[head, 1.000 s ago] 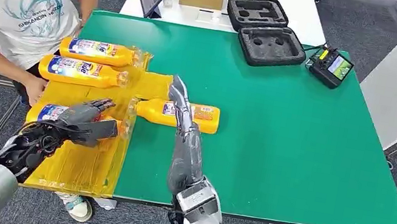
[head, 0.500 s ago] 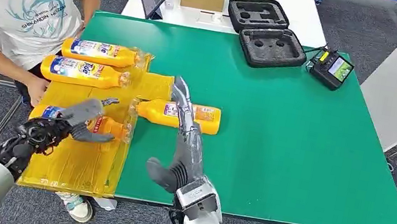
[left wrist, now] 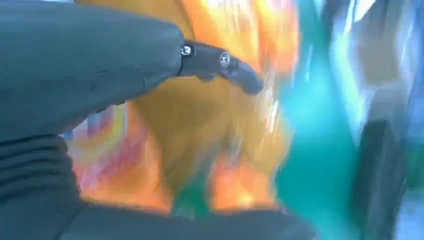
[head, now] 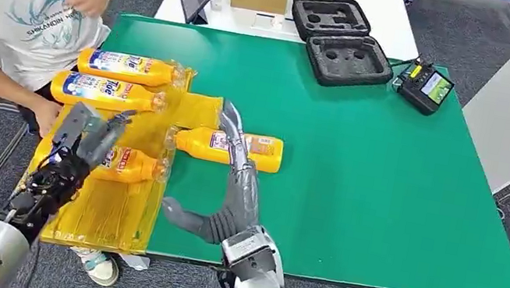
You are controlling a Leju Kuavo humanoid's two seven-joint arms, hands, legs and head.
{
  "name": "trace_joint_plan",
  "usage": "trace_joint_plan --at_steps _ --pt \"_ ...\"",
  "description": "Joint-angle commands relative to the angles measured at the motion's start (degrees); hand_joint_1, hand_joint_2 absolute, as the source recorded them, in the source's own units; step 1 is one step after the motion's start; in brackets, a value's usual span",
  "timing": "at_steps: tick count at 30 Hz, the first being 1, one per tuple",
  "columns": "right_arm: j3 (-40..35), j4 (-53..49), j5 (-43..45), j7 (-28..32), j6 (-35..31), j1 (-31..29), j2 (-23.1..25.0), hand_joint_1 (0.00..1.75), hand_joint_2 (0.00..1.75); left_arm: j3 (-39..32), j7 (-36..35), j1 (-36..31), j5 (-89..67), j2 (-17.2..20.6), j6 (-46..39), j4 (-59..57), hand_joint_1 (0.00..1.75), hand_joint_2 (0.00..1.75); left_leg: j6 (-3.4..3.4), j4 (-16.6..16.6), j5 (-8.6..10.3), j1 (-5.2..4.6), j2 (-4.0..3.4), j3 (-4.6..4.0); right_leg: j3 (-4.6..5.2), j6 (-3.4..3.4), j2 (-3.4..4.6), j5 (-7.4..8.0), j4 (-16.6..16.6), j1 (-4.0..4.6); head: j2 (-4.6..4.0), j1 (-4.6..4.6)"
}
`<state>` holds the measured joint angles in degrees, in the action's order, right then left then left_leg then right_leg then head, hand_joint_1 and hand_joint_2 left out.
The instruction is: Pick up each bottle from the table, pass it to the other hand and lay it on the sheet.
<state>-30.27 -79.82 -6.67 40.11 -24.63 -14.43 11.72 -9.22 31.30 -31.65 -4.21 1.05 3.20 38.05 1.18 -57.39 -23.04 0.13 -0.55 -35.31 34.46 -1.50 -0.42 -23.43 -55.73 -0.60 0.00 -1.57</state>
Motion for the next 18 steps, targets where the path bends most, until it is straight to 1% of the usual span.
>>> trace_joint_plan --at_steps 1,5,6,7,8,9,10,11,12,13,14,15,16,17,18 --pt "-2.9 6.6 0.4 -0.1 -1.6 -3.0 -0.9 0.00 1.75 -4.7 8.7 3.0 5.9 -1.9 -16.7 9.3 0.00 0.00 -0.05 0.0 0.02 0.01 -0.01 -0.09 0.12 0.02 0.06 0.01 0.0 0.00 0.00 -0.02" --pt "-2.9 6.6 0.4 -0.1 -1.6 -3.0 -0.9 0.00 1.75 -4.7 8.7 3.0 5.9 -1.9 -16.7 9.3 0.00 0.00 -0.06 0.0 -0.06 0.12 0.04 -0.05 0.04 0.04 0.02 -0.08 0.1 0.06 0.00 -0.02" --pt "-3.2 6.8 -0.7 -0.1 -2.6 -3.2 -1.2 0.00 1.75 -4.2 8.7 4.6 3.7 -2.4 -22.3 14.9 0.00 0.00 -0.05 0.0 -0.04 0.10 0.02 -0.11 0.09 0.03 0.04 -0.06 0.1 0.05 0.00 0.00" --pt "-3.7 8.1 -4.0 -0.1 -5.2 -3.7 -1.5 0.00 1.75 -2.1 8.7 7.4 -0.4 -2.4 -33.9 23.1 0.00 0.00 -0.04 0.0 -0.03 0.10 0.03 -0.22 0.19 0.03 0.02 -0.05 0.0 0.05 0.00 -0.02" --pt "-4.1 10.3 -10.3 -1.8 -9.2 -4.6 -2.2 0.00 1.75 -2.3 8.7 8.5 0.6 -2.7 -37.6 26.7 0.00 1.75 -0.05 0.0 -0.09 0.12 0.00 -0.18 0.15 0.03 0.07 -0.09 0.0 0.07 0.00 0.00" --pt "-4.1 11.2 -12.8 -3.3 -10.4 -5.0 -2.3 0.00 1.75 -1.6 8.7 9.5 0.3 -2.4 -40.6 28.9 0.00 1.75 -0.04 0.0 -0.03 0.12 0.01 -0.33 0.29 0.02 0.05 -0.04 0.0 0.07 0.00 0.00" --pt "-3.4 13.4 -19.4 -8.4 -12.4 -5.9 -3.5 0.00 1.75 -2.0 8.7 11.3 2.5 -2.3 -43.2 32.6 0.00 1.75 -0.05 -0.1 -0.11 0.15 -0.03 -0.26 0.20 0.03 0.12 -0.08 0.0 0.10 0.00 0.02" --pt "-2.9 14.3 -22.6 -10.3 -13.9 -6.3 -3.9 0.00 1.75 -3.1 8.7 12.1 2.5 -2.7 -43.2 34.6 0.00 1.75 -0.05 0.0 -0.10 0.16 -0.14 -0.31 0.29 0.02 0.22 -0.03 0.1 0.11 0.00 -0.02" --pt "-0.1 14.8 -27.2 -13.1 -15.4 -6.1 -4.5 0.00 1.75 -5.8 8.7 13.9 -0.8 -4.0 -43.2 39.8 0.00 1.75 -0.04 0.0 -0.05 0.09 -0.18 -0.33 0.34 0.01 0.20 -0.01 0.1 0.04 0.00 -0.02" --pt "1.3 15.1 -29.6 -14.8 -15.4 -5.9 -4.7 0.00 1.75 -6.1 8.7 14.6 0.3 -4.6 -43.2 41.8 0.00 1.75 -0.05 0.0 -0.13 0.12 -0.15 -0.20 0.19 0.03 0.20 -0.08 0.1 0.07 0.00 -0.02" --pt "2.9 15.3 -32.4 -16.3 -15.4 -5.8 -5.2 0.00 1.75 -6.4 8.7 15.5 1.1 -5.1 -43.2 44.0 0.00 1.75 -0.04 0.0 -0.07 0.11 -0.06 -0.31 0.28 0.01 0.09 -0.05 0.1 0.07 0.00 -0.02" --pt "5.2 16.1 -38.1 -20.3 -15.4 -5.7 -5.3 0.00 1.75 -6.6 8.7 16.8 0.0 -5.8 -43.2 48.0 0.00 1.75 -0.04 0.0 -0.10 0.15 0.03 -0.28 0.21 0.01 0.02 -0.10 0.1 0.10 0.00 0.00" --pt "6.6 17.3 -40.5 -23.7 -13.7 -6.1 -6.0 0.00 1.75 -7.1 8.7 18.0 -0.3 -6.9 -43.2 51.2 0.00 1.75 -0.01 0.0 -0.07 0.14 0.11 -0.36 0.27 -0.01 -0.06 -0.09 0.1 0.09 0.00 0.00" --pt "7.6 18.2 -41.9 -25.6 -12.4 -6.6 -6.6 0.00 1.75 -7.1 8.7 19.2 -0.6 -7.6 -43.2 53.6 0.00 1.75 -0.01 -0.1 -0.11 0.14 0.16 -0.35 0.24 -0.01 -0.07 -0.13 0.1 0.09 0.00 -0.02" --pt "8.5 21.0 -46.8 -30.6 -9.6 -8.0 -7.1 0.00 1.75 -6.4 8.7 20.5 0.5 -7.9 -43.2 55.3 0.00 1.75 0.01 0.0 -0.10 0.11 0.04 -0.37 0.31 -0.03 0.04 -0.08 0.1 0.06 0.00 -0.02"
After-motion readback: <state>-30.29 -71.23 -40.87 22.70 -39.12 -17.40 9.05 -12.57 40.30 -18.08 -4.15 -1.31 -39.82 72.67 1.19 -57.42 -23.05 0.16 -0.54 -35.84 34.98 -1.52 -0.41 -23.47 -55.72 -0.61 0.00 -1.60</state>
